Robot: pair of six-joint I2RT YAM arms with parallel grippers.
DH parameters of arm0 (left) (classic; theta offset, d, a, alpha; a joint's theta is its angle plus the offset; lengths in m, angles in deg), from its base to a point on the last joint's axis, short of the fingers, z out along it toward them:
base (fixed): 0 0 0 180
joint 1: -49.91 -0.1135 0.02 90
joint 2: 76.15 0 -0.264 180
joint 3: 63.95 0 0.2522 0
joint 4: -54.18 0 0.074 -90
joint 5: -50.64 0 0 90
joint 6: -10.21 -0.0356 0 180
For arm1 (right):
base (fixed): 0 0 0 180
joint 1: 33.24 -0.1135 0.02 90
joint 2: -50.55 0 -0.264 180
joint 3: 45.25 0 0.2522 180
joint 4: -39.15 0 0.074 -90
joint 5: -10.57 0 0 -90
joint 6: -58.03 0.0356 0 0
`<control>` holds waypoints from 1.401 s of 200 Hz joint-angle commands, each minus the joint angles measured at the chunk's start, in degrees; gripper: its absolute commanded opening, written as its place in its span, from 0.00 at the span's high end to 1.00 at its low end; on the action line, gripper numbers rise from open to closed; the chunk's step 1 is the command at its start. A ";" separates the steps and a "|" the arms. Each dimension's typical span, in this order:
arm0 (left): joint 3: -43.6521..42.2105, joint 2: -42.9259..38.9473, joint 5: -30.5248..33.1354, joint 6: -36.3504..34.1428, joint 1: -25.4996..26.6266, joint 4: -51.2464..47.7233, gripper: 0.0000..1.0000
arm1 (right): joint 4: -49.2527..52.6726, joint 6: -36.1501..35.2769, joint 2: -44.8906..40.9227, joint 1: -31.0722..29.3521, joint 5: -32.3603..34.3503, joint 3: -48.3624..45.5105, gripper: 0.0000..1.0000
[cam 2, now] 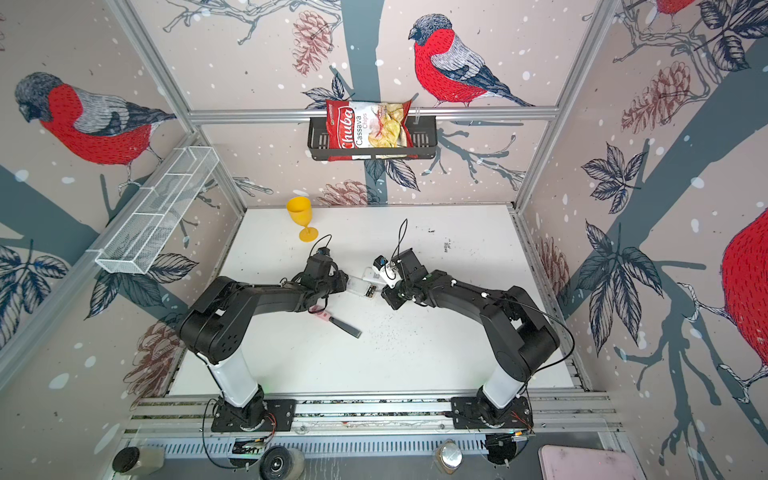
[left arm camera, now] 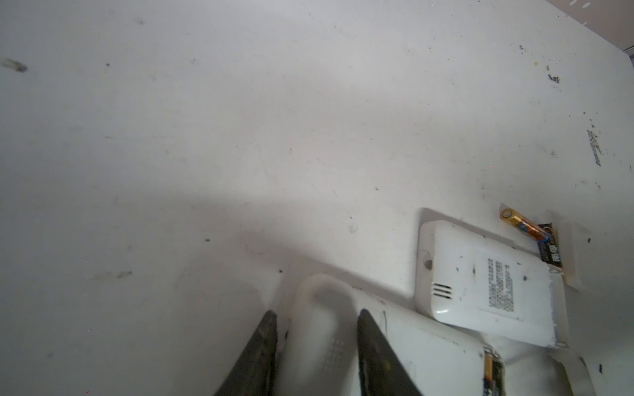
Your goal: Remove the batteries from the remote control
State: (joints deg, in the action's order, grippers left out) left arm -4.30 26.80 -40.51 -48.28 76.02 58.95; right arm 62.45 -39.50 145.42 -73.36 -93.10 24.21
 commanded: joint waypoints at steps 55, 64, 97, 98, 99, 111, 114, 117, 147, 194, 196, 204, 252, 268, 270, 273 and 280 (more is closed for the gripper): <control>-0.41 -0.01 -1.58 -0.66 0.12 -4.37 0.63 | 1.93 -0.46 -2.99 -0.07 0.05 0.28 1.00; -0.37 -0.08 -1.47 -0.66 0.03 -4.46 0.63 | 1.93 -0.42 -2.79 -0.08 0.05 0.20 1.00; -0.36 -0.11 -1.48 -0.78 0.05 -4.55 0.63 | 1.71 -0.47 -1.56 -0.14 -0.30 0.33 1.00; -0.36 -0.12 -1.44 -0.80 0.07 -4.55 0.63 | 1.66 -0.47 -1.50 -0.14 -0.26 0.31 1.00; -0.36 -0.08 -1.42 -0.82 0.07 -4.55 0.63 | 1.69 -0.47 -1.47 -0.09 -0.28 0.34 1.00; -0.36 -0.09 -1.48 -0.77 0.01 -4.49 0.63 | 1.54 -0.46 -1.23 -0.12 -0.35 0.32 1.00; -0.43 -0.11 -1.41 -0.78 -0.05 -4.46 0.63 | 1.44 -0.47 -1.18 -0.13 -0.35 0.33 1.00; -0.45 -0.11 -1.48 -0.71 -0.01 -4.46 0.63 | 1.35 -0.47 -1.06 -0.14 -0.39 0.30 1.00; -0.57 0.08 -1.84 -0.66 -0.05 -4.16 0.63 | 0.61 -0.32 -0.41 -0.10 -0.82 0.54 1.00; -0.63 0.58 -2.18 -0.57 -0.02 -3.68 0.64 | -0.95 0.05 0.28 0.13 -1.70 0.07 1.00; -0.63 0.58 -2.19 -0.57 -0.05 -3.63 0.64 | -1.04 0.12 0.37 0.13 -1.77 0.03 1.00; -0.71 0.59 -2.17 -0.47 -0.02 -3.65 0.64 | -1.66 0.34 0.69 0.19 -2.09 -0.27 1.00; -1.14 0.71 -2.28 -0.39 -0.03 -3.23 0.66 | -7.12 2.85 0.41 1.33 -5.88 -3.83 1.00; -1.35 0.75 -2.25 -0.39 -0.05 -3.19 0.66 | -7.51 3.10 0.54 1.71 -6.44 -4.28 1.00; -1.40 0.75 -2.21 -0.39 -0.02 -3.20 0.66 | -7.52 3.10 0.48 1.73 -6.50 -4.33 1.00; -1.34 0.71 -2.19 -0.32 -0.05 -3.23 0.66 | -7.64 3.16 0.41 1.82 -6.60 -4.41 1.00; -1.34 0.68 -2.12 -0.28 -0.09 -3.07 0.66 | -7.78 3.22 0.33 2.01 -6.78 -4.57 1.00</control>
State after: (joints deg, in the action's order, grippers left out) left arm -5.15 26.94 -40.42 -48.30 75.93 61.00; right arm 56.68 -37.69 146.14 -71.70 -97.69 20.17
